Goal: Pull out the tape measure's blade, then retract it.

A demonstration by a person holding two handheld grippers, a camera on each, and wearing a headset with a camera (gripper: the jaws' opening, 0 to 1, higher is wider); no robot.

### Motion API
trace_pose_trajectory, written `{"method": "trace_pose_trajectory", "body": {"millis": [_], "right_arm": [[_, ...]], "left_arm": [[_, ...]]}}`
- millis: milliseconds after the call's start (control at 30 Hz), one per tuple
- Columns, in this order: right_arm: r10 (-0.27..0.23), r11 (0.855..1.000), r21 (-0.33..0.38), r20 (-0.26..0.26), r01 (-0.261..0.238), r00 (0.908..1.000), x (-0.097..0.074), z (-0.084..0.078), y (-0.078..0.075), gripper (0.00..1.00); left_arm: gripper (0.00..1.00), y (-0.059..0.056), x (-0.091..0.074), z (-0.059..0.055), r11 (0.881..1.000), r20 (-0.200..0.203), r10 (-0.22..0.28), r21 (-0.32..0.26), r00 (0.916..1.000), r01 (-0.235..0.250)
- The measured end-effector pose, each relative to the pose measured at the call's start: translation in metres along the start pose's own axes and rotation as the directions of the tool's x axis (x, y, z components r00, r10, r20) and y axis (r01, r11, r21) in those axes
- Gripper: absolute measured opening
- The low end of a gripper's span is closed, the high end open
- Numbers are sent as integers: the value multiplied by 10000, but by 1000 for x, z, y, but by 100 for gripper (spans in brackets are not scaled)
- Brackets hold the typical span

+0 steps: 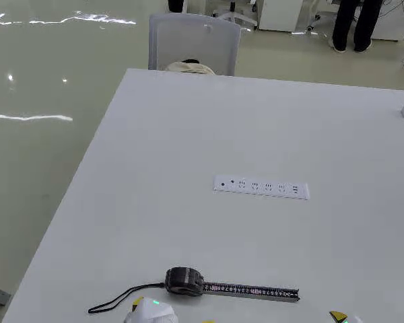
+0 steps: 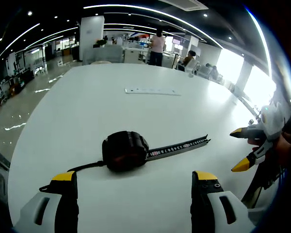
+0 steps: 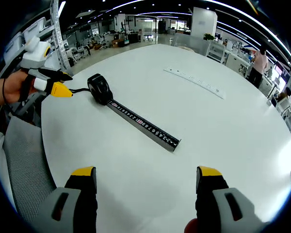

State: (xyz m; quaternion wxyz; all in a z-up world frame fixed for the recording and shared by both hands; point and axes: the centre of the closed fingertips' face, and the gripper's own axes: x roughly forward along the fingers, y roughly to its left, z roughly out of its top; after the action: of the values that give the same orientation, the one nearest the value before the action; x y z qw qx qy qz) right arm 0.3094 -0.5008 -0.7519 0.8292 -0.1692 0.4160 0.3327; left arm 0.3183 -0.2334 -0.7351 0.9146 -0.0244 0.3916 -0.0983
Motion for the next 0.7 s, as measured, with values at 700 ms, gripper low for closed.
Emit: {"method": "trace_pose_trajectory", "body": {"millis": [700], "right_arm": [[590,9937,-940,-312,-617,9978,25,4,-23,86]], "left_arm": [[94,0,26,6,9998,-192,83,-185,9998,-86]]}}
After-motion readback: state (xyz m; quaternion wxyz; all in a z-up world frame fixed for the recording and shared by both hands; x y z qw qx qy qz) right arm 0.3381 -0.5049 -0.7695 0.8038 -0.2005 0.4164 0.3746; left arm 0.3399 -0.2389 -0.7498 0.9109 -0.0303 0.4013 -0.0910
